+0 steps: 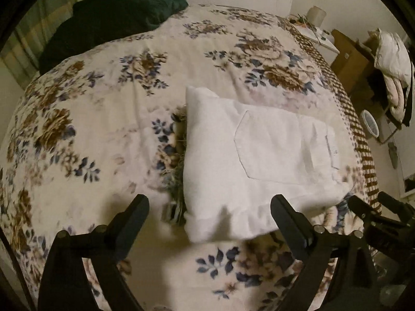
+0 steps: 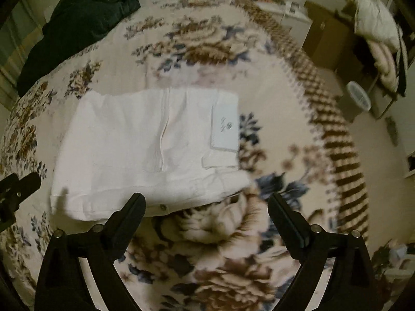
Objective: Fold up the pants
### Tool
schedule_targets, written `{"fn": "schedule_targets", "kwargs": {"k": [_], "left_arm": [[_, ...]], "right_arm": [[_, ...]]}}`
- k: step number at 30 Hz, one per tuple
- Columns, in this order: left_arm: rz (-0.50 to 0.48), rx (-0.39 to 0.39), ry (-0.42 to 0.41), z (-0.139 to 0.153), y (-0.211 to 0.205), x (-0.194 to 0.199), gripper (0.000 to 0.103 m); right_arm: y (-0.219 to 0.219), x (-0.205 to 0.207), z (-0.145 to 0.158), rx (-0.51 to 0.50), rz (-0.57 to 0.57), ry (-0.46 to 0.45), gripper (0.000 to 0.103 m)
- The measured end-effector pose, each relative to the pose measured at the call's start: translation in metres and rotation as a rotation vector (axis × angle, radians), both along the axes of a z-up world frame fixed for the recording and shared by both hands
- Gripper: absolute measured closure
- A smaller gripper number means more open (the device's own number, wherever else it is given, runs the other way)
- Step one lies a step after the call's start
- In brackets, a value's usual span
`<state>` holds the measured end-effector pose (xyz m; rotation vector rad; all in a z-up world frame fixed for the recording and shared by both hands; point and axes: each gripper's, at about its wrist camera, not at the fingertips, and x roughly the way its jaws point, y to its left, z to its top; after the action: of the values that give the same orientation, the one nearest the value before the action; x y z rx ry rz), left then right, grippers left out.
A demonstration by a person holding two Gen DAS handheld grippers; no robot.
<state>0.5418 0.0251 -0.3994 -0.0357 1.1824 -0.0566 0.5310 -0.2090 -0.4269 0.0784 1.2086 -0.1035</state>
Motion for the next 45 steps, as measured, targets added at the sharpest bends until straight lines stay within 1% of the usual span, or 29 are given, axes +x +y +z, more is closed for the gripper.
{"fn": "schedule_targets", "kwargs": {"k": [2, 6, 9, 15, 20, 25, 28, 33, 37, 38, 40, 43, 45], "left_arm": [[0.007, 0.000, -0.012, 0.014, -0.001, -0.007, 0.007], [0.013, 0.036, -0.058, 0.053, -0.007, -0.027, 0.007], [0.023, 0.040, -0.090, 0.087, -0.007, -0.050, 0.007], [0.006, 0.056, -0.162, 0.159, -0.012, -0.108, 0.007], [-0.001, 0.061, -0.226, 0.218, -0.012, -0.160, 0.007], [0.003, 0.052, -0.283, 0.269, -0.010, -0.211, 0.007], [0.010, 0.043, -0.314, 0.298, -0.009, -0.240, 0.007], [0.011, 0.049, -0.370, 0.338, -0.008, -0.286, 0.007], [0.019, 0.078, -0.415, 0.366, -0.005, -0.322, 0.007], [0.021, 0.086, -0.424, 0.369, -0.005, -0.328, 0.007], [0.015, 0.074, -0.436, 0.378, -0.005, -0.342, 0.007], [0.009, 0.052, -0.449, 0.390, -0.004, -0.359, 0.007], [0.011, 0.042, -0.467, 0.396, -0.004, -0.369, 0.007]], "right_arm": [[0.003, -0.011, 0.030, -0.010, 0.004, -0.022, 0.005], [0.008, -0.036, 0.072, -0.028, 0.015, -0.064, 0.005], [0.011, -0.061, 0.104, -0.004, 0.011, -0.086, 0.005], [0.018, -0.125, 0.180, -0.009, 0.002, -0.144, 0.005], [0.021, -0.183, 0.255, -0.007, 0.001, -0.202, 0.005], [0.023, -0.247, 0.333, -0.025, 0.018, -0.277, 0.005], [0.029, -0.284, 0.372, -0.048, 0.039, -0.315, 0.005], [0.038, -0.348, 0.429, -0.059, 0.055, -0.374, 0.005], [0.042, -0.394, 0.466, -0.054, 0.052, -0.425, 0.005], [0.044, -0.406, 0.476, -0.059, 0.054, -0.440, 0.005], [0.047, -0.429, 0.492, -0.058, 0.058, -0.455, 0.005], [0.051, -0.455, 0.508, -0.069, 0.067, -0.472, 0.005], [0.050, -0.470, 0.516, -0.046, 0.070, -0.474, 0.005]]}}
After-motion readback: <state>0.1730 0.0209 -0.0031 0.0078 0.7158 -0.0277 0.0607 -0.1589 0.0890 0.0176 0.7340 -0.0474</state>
